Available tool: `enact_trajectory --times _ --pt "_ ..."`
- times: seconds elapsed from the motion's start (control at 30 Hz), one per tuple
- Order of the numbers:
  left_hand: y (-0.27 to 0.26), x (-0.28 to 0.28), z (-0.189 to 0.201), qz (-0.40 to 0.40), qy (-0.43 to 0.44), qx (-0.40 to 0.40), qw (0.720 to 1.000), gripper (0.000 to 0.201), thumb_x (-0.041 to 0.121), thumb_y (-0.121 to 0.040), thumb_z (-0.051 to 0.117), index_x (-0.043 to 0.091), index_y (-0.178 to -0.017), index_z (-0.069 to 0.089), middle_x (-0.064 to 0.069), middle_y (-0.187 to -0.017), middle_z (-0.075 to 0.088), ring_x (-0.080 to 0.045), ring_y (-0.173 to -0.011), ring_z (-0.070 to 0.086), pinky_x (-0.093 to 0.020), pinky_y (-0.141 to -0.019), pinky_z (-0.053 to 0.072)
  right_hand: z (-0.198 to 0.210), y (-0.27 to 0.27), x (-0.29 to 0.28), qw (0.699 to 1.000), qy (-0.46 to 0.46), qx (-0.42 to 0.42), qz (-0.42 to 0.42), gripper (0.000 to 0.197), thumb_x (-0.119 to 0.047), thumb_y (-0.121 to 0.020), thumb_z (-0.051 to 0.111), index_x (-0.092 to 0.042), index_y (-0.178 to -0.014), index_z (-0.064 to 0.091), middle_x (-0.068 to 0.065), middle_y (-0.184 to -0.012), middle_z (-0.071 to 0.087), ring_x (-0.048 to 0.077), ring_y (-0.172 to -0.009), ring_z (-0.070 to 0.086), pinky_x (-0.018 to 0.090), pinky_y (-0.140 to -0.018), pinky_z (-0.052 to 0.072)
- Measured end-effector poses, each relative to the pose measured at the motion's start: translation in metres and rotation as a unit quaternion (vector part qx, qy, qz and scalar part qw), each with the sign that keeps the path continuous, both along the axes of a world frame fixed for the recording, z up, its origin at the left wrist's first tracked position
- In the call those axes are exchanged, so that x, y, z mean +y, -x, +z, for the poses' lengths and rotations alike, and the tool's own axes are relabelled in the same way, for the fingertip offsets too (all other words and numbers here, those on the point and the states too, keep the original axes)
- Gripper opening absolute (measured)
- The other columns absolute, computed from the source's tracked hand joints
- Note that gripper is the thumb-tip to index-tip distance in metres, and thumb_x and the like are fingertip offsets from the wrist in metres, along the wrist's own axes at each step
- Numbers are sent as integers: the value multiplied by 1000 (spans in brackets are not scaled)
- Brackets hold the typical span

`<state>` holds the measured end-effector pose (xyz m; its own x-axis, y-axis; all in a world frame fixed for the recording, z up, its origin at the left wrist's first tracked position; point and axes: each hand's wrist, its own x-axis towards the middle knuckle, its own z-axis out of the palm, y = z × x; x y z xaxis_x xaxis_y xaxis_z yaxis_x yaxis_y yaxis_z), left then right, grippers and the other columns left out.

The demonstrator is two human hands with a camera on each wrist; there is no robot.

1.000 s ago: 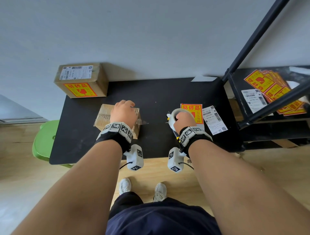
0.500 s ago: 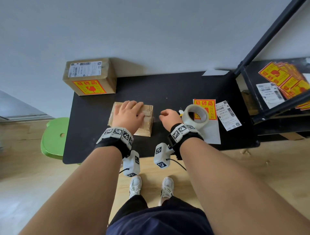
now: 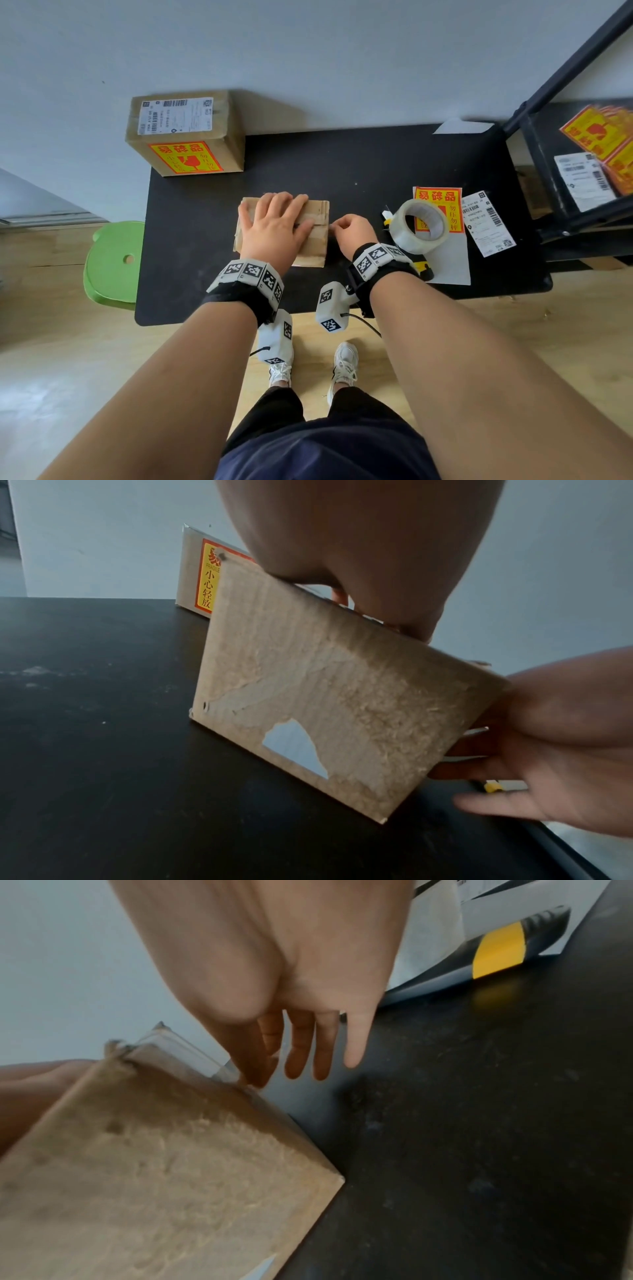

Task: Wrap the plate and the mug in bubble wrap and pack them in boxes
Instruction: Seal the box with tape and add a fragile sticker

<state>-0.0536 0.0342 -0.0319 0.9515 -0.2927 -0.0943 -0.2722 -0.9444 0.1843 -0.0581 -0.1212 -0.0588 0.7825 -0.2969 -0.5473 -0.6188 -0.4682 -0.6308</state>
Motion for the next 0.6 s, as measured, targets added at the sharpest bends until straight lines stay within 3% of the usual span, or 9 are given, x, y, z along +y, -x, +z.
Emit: enact_trajectory --times 0.03,0.13,0.27,0.43,0.5,0.6 --pt "1 0 0 1 2 1 1000 47 53 -99 27 38 -144 30 7 -143 36 -19 -138 22 -54 -115 6 -2 2 1 1000 -9 -6 -10 4 -24 -95 58 -21 -96 61 4 -108 67 20 -96 63 28 -74 42" --pt "0 0 0 3 5 7 1000 48 53 -99 27 39 -144 29 7 -144 35 -18 -138 21 -54 -115 4 -9 9 4 999 -19 -15 -41 23 -29 -93 61 -17 -112 56 4 -113 61 19 -97 60 28 -76 42" --pt "0 -1 -1 3 6 9 1000 47 53 -99 27 38 -144 28 6 -144 35 -19 -138 21 -54 -115 3 -9 12 7 999 14 -22 -17 11 -21 -95 56 -15 -101 62 4 -104 66 20 -94 62 28 -73 41" --pt "-1 0 3 -2 10 29 1000 48 52 -100 26 39 -146 25 6 -146 32 -19 -140 18 -53 -116 -1 1 17 5 1000 -5 -10 -6 22 -16 -93 54 -17 -102 75 1 -101 72 21 -95 64 27 -77 47" --pt "-1 1 4 5 29 34 999 48 48 -101 25 36 -148 25 3 -150 29 -19 -143 16 -50 -118 -2 7 16 8 999 -30 -13 -42 27 -24 -93 51 -11 -94 75 7 -94 72 26 -91 66 35 -80 53" --pt "-1 12 4 49 126 25 991 47 29 -103 33 19 -149 31 -5 -156 27 -22 -146 13 -39 -120 3 20 14 12 987 -86 -16 -137 54 -50 -88 49 -1 -90 70 13 -89 72 30 -85 68 47 -84 55"
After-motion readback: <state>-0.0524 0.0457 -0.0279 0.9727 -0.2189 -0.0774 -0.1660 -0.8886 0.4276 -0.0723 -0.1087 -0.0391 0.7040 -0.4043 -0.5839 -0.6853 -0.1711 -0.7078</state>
